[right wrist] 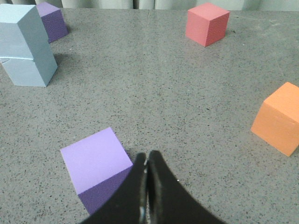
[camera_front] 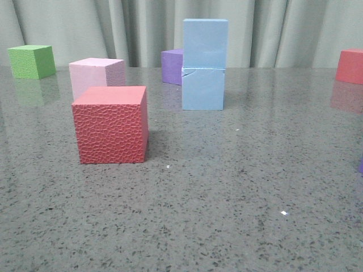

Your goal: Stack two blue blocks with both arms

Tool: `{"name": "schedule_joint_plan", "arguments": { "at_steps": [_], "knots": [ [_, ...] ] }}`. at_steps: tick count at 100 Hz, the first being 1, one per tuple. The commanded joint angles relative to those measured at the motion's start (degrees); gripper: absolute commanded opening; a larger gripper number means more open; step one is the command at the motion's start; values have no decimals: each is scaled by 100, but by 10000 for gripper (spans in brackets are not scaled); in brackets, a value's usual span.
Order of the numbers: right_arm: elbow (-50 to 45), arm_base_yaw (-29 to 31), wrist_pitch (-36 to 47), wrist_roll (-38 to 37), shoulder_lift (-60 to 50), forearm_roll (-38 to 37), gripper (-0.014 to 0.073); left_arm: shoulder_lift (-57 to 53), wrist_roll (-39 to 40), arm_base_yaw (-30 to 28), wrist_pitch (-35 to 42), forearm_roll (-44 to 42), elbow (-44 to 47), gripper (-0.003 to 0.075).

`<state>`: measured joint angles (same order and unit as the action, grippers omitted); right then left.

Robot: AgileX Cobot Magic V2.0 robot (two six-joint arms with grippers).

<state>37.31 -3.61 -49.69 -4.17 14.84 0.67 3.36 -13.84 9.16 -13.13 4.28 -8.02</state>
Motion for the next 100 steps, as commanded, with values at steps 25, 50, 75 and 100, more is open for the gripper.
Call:
{"name": "schedule_joint_plan", "arguments": {
  "at_steps": [25,50,75,100],
  "knots": [
    [148,7,378,44,71,-7,-67,-543,720,-7,850,-269,633,-19],
    [148,7,378,44,71,-7,-67,-543,1107,-7,1135,-428,913,-19],
    [148,7,378,44,71,-7,-67,-543,1268,-494,1230,-428,927,-19],
    [148,7,378,44,71,-7,-67,-543,1268,-711,1313,-428,989,-19]
  ]
}}
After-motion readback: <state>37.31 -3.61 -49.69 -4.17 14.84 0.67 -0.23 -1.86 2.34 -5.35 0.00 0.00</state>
